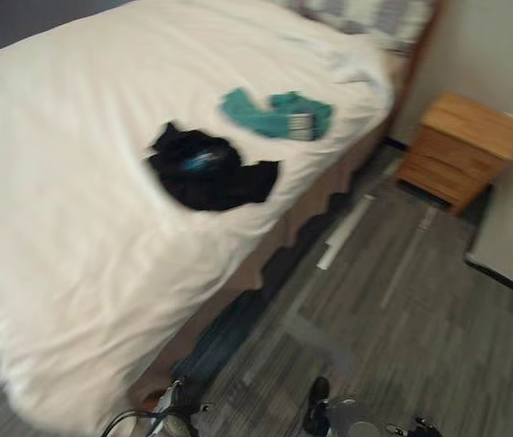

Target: Tidy up the quilt and then pick up the clothes from the bed and put them into the laundry hamper.

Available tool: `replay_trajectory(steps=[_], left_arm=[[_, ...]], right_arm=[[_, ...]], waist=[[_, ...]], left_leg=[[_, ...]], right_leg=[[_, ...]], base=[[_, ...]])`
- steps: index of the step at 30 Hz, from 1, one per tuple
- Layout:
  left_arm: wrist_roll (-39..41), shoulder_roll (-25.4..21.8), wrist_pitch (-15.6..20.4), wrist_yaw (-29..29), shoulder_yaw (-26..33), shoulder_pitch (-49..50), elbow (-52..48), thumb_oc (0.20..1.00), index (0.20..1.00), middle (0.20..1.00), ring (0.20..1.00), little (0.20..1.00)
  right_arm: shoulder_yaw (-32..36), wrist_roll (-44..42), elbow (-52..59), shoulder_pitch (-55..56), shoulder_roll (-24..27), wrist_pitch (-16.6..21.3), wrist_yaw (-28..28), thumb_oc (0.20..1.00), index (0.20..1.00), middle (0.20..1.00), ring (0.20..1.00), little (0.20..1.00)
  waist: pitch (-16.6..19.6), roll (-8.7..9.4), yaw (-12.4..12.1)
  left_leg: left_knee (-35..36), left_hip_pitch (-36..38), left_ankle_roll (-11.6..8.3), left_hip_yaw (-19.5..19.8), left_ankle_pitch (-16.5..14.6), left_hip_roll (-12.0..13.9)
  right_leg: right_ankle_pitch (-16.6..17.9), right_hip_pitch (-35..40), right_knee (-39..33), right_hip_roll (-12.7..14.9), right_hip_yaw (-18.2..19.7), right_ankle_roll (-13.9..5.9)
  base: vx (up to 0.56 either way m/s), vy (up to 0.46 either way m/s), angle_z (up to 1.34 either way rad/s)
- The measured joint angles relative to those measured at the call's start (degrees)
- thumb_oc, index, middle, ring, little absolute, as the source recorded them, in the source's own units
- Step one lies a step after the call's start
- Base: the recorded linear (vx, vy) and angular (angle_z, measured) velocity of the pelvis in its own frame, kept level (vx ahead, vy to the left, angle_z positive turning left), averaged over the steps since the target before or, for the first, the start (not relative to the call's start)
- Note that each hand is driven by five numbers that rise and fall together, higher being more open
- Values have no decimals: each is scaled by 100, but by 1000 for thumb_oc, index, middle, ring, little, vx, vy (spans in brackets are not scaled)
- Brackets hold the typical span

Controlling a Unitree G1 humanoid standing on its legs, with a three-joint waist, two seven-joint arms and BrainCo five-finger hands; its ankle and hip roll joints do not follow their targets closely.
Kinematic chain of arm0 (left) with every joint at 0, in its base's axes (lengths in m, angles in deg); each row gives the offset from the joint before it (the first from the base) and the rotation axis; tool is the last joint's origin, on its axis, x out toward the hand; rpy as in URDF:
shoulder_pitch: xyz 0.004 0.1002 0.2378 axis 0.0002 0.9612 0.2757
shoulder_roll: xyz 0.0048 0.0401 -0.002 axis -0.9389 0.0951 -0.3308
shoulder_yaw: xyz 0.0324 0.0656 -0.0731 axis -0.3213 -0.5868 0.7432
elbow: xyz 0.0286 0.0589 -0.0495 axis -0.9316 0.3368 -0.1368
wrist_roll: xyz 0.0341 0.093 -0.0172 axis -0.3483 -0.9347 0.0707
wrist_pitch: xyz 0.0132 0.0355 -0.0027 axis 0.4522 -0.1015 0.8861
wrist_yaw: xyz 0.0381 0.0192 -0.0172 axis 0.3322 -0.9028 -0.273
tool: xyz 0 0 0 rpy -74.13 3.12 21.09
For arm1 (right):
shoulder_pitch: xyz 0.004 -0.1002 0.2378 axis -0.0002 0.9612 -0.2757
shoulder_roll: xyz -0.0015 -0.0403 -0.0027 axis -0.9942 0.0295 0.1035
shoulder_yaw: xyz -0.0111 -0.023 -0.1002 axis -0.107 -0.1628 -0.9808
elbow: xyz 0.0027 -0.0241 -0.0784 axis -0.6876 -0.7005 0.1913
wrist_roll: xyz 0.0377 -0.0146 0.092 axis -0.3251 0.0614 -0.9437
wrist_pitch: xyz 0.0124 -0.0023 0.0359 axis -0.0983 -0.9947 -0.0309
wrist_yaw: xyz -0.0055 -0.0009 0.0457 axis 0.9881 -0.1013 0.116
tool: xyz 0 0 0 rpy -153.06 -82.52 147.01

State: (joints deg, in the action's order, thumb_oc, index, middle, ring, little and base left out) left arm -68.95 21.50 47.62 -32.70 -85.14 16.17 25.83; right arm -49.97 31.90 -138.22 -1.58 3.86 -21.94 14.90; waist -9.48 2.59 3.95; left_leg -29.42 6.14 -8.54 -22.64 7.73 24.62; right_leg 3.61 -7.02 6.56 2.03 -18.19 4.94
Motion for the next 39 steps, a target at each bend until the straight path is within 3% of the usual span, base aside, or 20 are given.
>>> replay_trajectory(steps=[1,3,6,8,12,14,15,16,17,18,21,22,23,27,29,31,32,34,38,39], left_arm=[[16,-23,23,-60,-1,-77,-98,1000,1000,1000,1000,1000],[57,24,99,-116,208,-157,-208,1000,1000,1000,1000,1000],[202,78,131,-205,213,-272,-123,1000,1000,1000,1000,1000],[272,146,142,-242,207,-335,-111,1000,1000,1000,1000,1000],[273,200,131,-243,258,-314,138,1000,1000,1000,1000,1000],[275,197,118,-238,349,-277,247,1000,1000,1000,1000,1000],[274,213,85,-237,272,-290,211,1000,1000,1000,1000,1000],[276,181,-36,-236,171,-191,40,1000,1000,1000,1000,1000],[266,165,-38,-232,132,-162,-22,1000,1000,1000,1000,1000],[268,185,-48,-231,144,-185,34,1000,1000,1000,1000,1000],[260,174,9,-233,-87,-351,-36,1000,1000,1000,1000,1000],[246,-2,15,-249,-58,-466,-77,1000,1000,1000,1000,1000],[173,-41,-22,-326,-4,-413,-112,1000,1000,1000,1000,1000],[-102,405,32,-40,-226,-308,70,1000,1000,1000,1000,1000],[-124,452,21,117,-106,-127,158,1000,1000,1000,1000,1000],[-30,308,77,264,128,-54,203,1000,1000,1000,1000,1000],[31,363,68,354,193,-101,169,1000,1000,1000,1000,1000],[262,285,82,462,167,-316,90,1000,1000,1000,1000,1000],[570,164,73,477,333,-376,-184,1000,1000,1000,1000,1000],[564,134,47,479,260,-355,-251,1000,1000,1000,1000,1000]], right_arm=[[-134,76,9,-128,94,-29,1,1000,1000,1000,1000,1000],[-291,218,-2,-386,229,-53,8,1000,1000,1000,1000,1000],[-476,373,49,-500,254,7,-5,1000,1000,1000,1000,1000],[-631,433,-5,-505,247,3,-2,1000,1000,1000,1000,1000],[-698,438,38,-150,221,-12,-9,1000,1000,1000,1000,1000],[-719,445,4,83,142,-6,-16,1000,1000,1000,1000,1000],[-723,466,-3,122,118,-24,-21,1000,1000,1000,1000,1000],[-636,568,337,94,115,-39,-27,1000,1000,1000,1000,1000],[-580,603,550,104,93,-26,1,1000,1000,1000,1000,1000],[-580,608,637,134,99,-19,1,1000,1000,1000,1000,1000],[-481,616,638,161,37,-121,2,1000,1000,1000,1000,1000],[-484,617,689,60,-39,-112,6,1000,1000,1000,1000,1000],[-462,614,667,-105,-16,-72,13,1000,1000,1000,1000,1000],[-297,608,589,-258,65,-78,3,1000,1000,1000,1000,1000],[-258,607,439,-344,41,-122,-21,1000,1000,1000,1000,1000],[-242,605,228,-355,-86,-126,-55,1000,1000,1000,1000,1000],[-205,603,236,-316,11,-119,-51,1000,1000,1000,1000,1000],[-251,594,225,-500,107,-183,-15,1000,1000,1000,1000,1000],[-264,600,247,-977,166,-107,3,1000,1000,1000,1000,1000],[-269,613,227,-1074,192,-93,8,1000,1000,1000,1000,1000]], waist=[[-26,159,-86],[-92,337,-165],[-215,260,-265],[-314,121,-517],[-336,-10,-504],[-288,177,-561],[-297,229,-524],[-452,202,-479],[-487,215,-276],[-500,195,-221],[-495,172,-190],[-595,434,-117],[-667,370,-211],[-672,12,96],[-696,-246,130],[-609,122,173],[-617,75,152],[-705,160,-262],[-884,308,-617],[-906,259,-666]], left_leg=[[-332,-593,-255,1121,-667,-623],[-247,-1401,-129,2055,-1197,-1541],[799,-2104,-49,1893,-1168,-1722],[2381,-2324,-119,1541,-775,-1723],[2289,-2303,82,1200,-640,-1785],[1866,-2179,515,1183,-822,-1977],[1958,-2033,575,1105,-822,-1998],[2152,-1813,646,1007,-900,-1970],[2328,-1636,744,1009,-834,-2041],[2380,-1579,701,1088,-780,-2128],[2884,-1050,651,1009,-947,-2350],[1165,-1380,1172,803,-1576,-2411],[1182,-1110,1209,1058,-2126,-2547],[2196,-407,826,1310,-2049,-2834],[2283,168,859,1392,-1939,-2721],[573,-269,719,1075,-1964,-2826],[-186,-506,666,1049,-1939,-2724],[-1681,-1277,608,1302,-1975,-2406],[-540,-1785,452,1491,-1927,-2182],[490,-1861,471,926,-1869,-2075]], right_leg=[[129,36,-240,-37,510,85],[346,163,-649,-37,1135,76],[316,635,-1163,-266,1301,177],[235,721,-1154,-403,1331,173],[-22,1101,-1143,-481,1529,38],[-549,1158,-757,-338,1742,-400],[-640,911,13,-333,1802,-902],[-821,-230,2355,-176,1626,-1332],[-749,-1042,3814,34,1412,-1471],[-733,-1304,4117,100,1373,-1496],[-797,-1531,3227,573,706,-1382],[-908,-1462,1990,970,915,-1659],[-785,-1423,1018,1010,997,-1815],[-128,-1411,-651,820,940,-1532],[170,-1167,-113,134,790,-979],[296,-672,-89,-147,461,-27],[201,-452,-190,-180,446,237],[-7,-109,-279,-289,965,316],[-27,583,-713,-399,1262,230],[-308,902,-1036,-407,1213,70]], base=[[137,-11,-163],[309,-17,-177],[599,112,-125],[532,104,-135],[542,111,-66],[705,67,-58],[463,87,-64],[322,93,-40],[507,116,-9],[627,81,30],[599,-77,49],[714,-230,22],[709,-243,21],[677,-211,36],[462,-323,-3],[421,-447,39],[410,-331,30],[508,-139,-5],[576,61,-14],[620,51,34]])
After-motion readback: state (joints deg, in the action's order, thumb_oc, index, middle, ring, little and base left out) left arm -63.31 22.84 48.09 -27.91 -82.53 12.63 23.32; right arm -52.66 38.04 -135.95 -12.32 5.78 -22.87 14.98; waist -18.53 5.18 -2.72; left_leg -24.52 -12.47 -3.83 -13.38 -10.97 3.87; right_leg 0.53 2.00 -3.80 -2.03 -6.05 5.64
